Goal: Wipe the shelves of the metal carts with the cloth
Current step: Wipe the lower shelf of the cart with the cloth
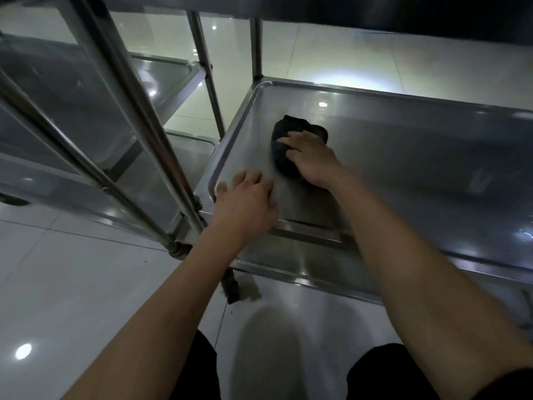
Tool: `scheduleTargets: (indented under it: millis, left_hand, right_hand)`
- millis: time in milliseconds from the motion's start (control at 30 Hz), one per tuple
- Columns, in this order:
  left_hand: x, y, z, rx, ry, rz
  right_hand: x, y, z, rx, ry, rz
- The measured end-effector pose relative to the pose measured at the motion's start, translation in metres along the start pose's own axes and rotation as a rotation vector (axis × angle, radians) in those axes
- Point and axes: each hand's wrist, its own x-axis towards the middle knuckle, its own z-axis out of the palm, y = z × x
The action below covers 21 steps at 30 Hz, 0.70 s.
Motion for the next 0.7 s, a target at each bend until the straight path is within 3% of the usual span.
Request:
scheduleTargets:
  millis: [100,233,333,433,700]
  left_hand:
    - [0.004,0.031,0.001,-0.007,0.044,0.030]
    - [0.009,0.110,0.012,-0.151,0.037,0.244]
    - [0.005,0.155,0.024,-0.104,-0.006,0.336]
    - [0.003,0.167,0.036,0.007,-0.024,0.340]
    - [0.005,0.167,0.044,-0.063,0.003,0.357]
  right_hand:
    - [-0.044,0.046,-0.023,-0.017,0.060,0.107]
    - [-0.102,0.087,-0.048,-0.029,0.101,0.237]
    - [-0.143,0.112,-0.066,-0.040,0.109,0.350]
    - [-0.177,0.123,-0.074,-0.078,0.136,0.398]
    - [-0.238,0.097,-0.056,-0.049,0.192,0.487]
